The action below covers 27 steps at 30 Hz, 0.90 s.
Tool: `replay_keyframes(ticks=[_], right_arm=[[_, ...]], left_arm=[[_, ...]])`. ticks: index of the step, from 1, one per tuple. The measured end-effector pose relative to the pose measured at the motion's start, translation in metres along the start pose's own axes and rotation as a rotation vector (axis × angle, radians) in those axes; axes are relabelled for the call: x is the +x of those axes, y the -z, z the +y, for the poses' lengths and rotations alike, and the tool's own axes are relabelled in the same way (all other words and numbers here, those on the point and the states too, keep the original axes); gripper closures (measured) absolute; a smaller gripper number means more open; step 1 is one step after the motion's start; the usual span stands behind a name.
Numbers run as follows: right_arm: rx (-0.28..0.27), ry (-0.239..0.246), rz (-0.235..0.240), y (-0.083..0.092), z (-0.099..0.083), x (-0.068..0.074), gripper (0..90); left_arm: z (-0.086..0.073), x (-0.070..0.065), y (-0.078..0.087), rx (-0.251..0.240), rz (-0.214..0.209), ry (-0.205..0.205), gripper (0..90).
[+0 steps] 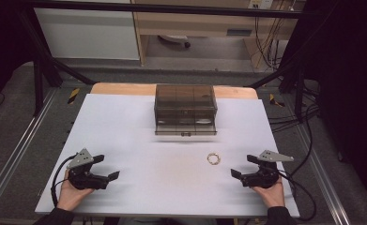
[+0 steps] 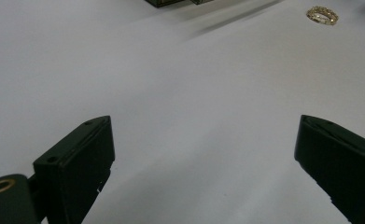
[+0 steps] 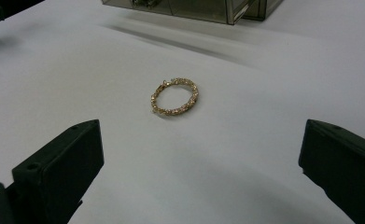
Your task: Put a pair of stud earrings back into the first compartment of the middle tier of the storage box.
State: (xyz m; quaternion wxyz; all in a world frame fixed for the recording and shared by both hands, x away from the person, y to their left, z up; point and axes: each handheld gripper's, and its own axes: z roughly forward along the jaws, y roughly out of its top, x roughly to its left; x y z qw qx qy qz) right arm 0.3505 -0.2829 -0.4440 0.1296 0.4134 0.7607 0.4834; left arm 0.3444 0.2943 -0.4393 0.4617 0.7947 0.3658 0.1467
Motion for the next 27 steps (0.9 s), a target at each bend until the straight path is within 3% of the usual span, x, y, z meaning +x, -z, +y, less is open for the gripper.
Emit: replay_keyframes(ticks=[27], right_arm=[[0.029, 0.007, -0.007, -0.0097, 0.0060, 0.0070, 0.7]], left_arm=[[-0.0014, 0.0012, -0.0009, 0.005, 0.005, 0.003, 5.2]])
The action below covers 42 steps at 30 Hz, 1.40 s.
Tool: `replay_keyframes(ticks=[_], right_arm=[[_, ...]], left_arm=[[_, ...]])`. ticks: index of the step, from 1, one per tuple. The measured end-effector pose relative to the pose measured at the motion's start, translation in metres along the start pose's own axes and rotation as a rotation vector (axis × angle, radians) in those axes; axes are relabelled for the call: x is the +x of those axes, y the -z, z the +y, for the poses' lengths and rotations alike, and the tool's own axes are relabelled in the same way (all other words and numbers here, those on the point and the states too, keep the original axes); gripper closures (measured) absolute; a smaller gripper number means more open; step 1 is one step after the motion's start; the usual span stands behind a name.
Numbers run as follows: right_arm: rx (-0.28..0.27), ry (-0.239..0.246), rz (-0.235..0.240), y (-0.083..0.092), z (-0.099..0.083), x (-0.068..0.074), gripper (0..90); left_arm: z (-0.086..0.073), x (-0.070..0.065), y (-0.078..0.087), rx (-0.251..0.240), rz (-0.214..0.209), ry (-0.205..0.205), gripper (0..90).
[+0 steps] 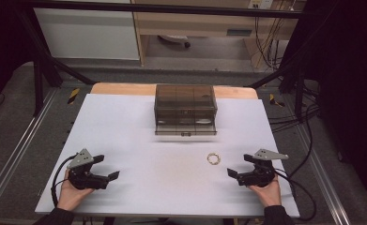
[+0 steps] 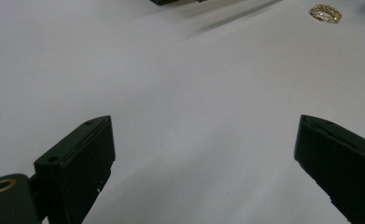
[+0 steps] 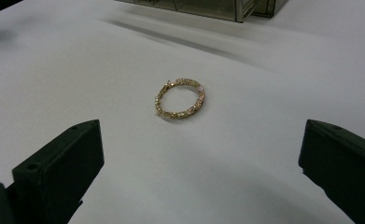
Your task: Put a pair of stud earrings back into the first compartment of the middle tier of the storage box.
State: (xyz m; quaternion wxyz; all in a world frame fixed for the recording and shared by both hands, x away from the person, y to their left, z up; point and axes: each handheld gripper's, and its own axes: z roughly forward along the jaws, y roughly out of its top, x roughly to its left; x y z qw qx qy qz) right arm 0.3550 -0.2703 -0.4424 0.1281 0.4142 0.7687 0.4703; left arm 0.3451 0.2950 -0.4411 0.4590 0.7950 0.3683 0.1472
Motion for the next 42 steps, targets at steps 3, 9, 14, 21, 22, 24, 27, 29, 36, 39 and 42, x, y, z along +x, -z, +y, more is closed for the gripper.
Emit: replay_keyframes(ticks=[3, 9, 14, 21, 22, 24, 27, 29, 36, 39, 42], right_arm=[[0.008, 0.004, 0.000, -0.003, 0.002, 0.002, 0.8], [0.013, 0.005, -0.007, -0.008, 0.005, 0.002, 0.9], [0.015, 0.002, -0.015, -0.011, 0.008, 0.002, 1.2], [0.030, 0.004, -0.020, -0.017, 0.017, 0.004, 3.5], [0.030, 0.004, -0.020, -0.017, 0.017, 0.004, 3.5], [0.045, 0.012, -0.030, -0.020, 0.022, 0.005, 4.7], [0.044, 0.018, -0.032, -0.023, 0.025, 0.005, 6.4], [0.047, 0.013, -0.031, -0.026, 0.029, 0.006, 8.4], [0.064, 0.029, -0.048, -0.042, 0.040, 0.008, 16.3], [0.084, 0.035, -0.053, -0.050, 0.042, 0.009, 22.6], [0.107, 0.041, -0.057, -0.057, 0.042, 0.009, 28.3]], left_arm=[[0.000, 0.000, 0.000, 0.002, 0.000, 0.001, 5.2], [0.000, 0.000, 0.000, 0.003, 0.003, 0.001, 5.2], [0.000, 0.000, 0.000, 0.004, 0.003, 0.000, 5.2], [-0.001, 0.000, 0.000, 0.003, 0.005, 0.002, 5.2], [-0.001, 0.000, 0.000, 0.004, 0.006, 0.001, 5.2], [-0.001, 0.000, 0.000, 0.005, 0.007, 0.000, 5.2], [-0.001, 0.000, 0.000, 0.005, 0.009, -0.001, 5.2], [-0.001, 0.000, 0.000, 0.006, 0.009, -0.001, 5.2], [-0.001, 0.001, -0.001, 0.009, 0.010, -0.004, 5.2], [-0.001, 0.001, 0.000, 0.007, 0.010, -0.004, 5.2], [-0.001, 0.000, 0.000, 0.008, 0.010, -0.004, 5.2]])
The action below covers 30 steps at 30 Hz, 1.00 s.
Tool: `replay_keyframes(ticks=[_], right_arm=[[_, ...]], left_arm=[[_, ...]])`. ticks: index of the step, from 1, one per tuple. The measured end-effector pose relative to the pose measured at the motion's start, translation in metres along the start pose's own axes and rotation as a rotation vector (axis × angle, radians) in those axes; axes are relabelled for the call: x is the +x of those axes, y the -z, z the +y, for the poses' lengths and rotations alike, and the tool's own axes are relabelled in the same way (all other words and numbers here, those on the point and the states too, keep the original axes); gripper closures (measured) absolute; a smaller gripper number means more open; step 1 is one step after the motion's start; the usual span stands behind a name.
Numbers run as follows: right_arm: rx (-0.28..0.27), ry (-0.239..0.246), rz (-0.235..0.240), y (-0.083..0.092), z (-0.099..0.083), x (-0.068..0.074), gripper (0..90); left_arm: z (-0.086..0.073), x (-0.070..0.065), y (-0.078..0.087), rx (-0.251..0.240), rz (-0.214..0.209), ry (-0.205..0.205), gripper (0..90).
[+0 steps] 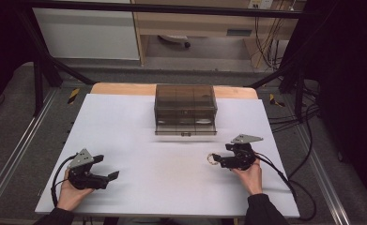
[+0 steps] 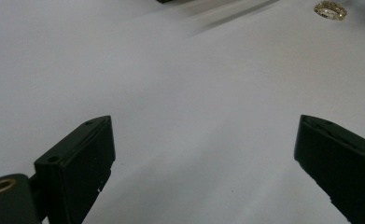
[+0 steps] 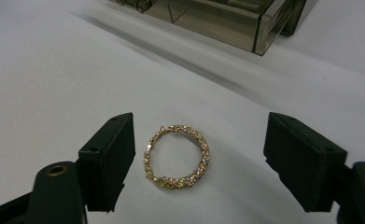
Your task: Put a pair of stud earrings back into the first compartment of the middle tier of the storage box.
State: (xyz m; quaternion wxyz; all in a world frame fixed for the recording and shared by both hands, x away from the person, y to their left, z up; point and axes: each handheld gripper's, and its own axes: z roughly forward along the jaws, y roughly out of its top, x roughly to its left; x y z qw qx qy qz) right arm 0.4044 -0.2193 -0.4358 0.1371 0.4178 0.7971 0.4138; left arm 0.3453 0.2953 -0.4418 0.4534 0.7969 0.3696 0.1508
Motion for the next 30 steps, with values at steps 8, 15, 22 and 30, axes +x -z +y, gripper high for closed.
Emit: replay_keyframes(ticks=[8, 15, 22, 30], right_arm=[[0.040, 0.000, -0.017, -0.010, -0.002, -0.003, 48.9], [0.067, -0.014, -0.006, -0.013, -0.003, -0.004, 61.7], [0.086, -0.028, 0.004, -0.018, -0.004, -0.005, 70.1], [0.095, -0.046, -0.002, -0.018, -0.005, -0.007, 79.1]], left_arm=[[0.000, 0.000, 0.000, 0.001, -0.002, 0.000, 5.3], [0.000, 0.000, -0.001, 0.003, -0.003, -0.002, 5.4], [0.000, 0.000, -0.001, 0.002, -0.003, 0.001, 5.4], [0.000, 0.000, -0.001, 0.004, -0.003, -0.002, 5.6]])
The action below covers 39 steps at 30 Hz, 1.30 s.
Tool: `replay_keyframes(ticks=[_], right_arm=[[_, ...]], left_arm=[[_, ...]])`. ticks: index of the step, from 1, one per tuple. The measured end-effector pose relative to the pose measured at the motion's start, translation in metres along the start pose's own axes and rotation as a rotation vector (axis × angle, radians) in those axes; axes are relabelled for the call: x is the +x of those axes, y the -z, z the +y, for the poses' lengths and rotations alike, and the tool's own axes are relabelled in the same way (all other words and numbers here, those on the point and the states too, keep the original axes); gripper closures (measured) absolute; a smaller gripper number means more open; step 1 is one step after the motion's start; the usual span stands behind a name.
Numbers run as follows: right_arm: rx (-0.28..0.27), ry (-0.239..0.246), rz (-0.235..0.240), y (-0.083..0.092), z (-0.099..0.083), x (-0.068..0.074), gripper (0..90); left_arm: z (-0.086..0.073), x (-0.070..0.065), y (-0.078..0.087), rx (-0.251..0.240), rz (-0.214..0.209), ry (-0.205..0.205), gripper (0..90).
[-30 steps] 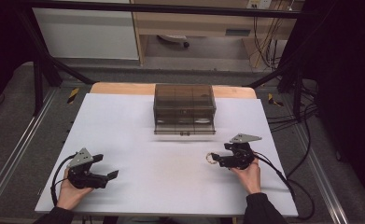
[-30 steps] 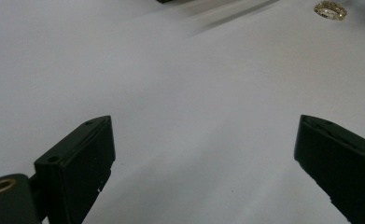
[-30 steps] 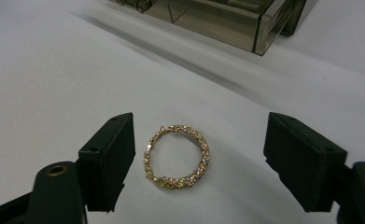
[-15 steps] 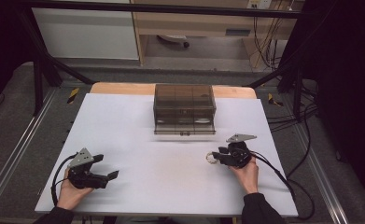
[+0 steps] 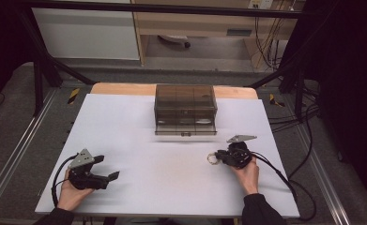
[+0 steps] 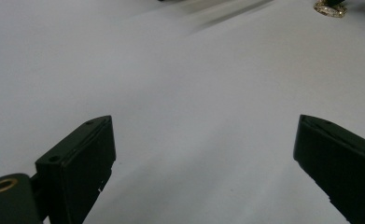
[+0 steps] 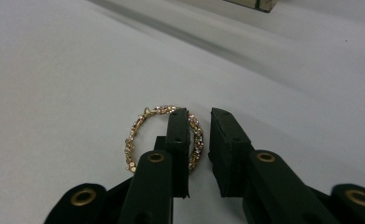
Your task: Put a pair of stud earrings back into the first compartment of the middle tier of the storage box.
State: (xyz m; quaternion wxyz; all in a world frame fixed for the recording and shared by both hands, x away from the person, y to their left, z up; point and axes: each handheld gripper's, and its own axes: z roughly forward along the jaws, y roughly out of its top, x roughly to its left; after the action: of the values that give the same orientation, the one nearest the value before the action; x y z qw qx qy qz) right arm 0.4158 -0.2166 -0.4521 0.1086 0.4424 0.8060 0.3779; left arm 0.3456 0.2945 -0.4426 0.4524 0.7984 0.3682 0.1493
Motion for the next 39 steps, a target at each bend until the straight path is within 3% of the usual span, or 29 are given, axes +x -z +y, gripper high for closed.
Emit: replay_keyframes(ticks=[20, 39], right_arm=[[0.009, -0.036, 0.006, 0.004, 0.000, 0.000, 86.0], [-0.052, -0.022, 0.015, 0.022, 0.006, 0.006, 86.4]], left_arm=[[0.000, 0.000, 0.001, -0.002, 0.000, -0.002, 5.8], [0.000, 0.001, 0.000, -0.003, -0.003, 0.005, 5.8]])
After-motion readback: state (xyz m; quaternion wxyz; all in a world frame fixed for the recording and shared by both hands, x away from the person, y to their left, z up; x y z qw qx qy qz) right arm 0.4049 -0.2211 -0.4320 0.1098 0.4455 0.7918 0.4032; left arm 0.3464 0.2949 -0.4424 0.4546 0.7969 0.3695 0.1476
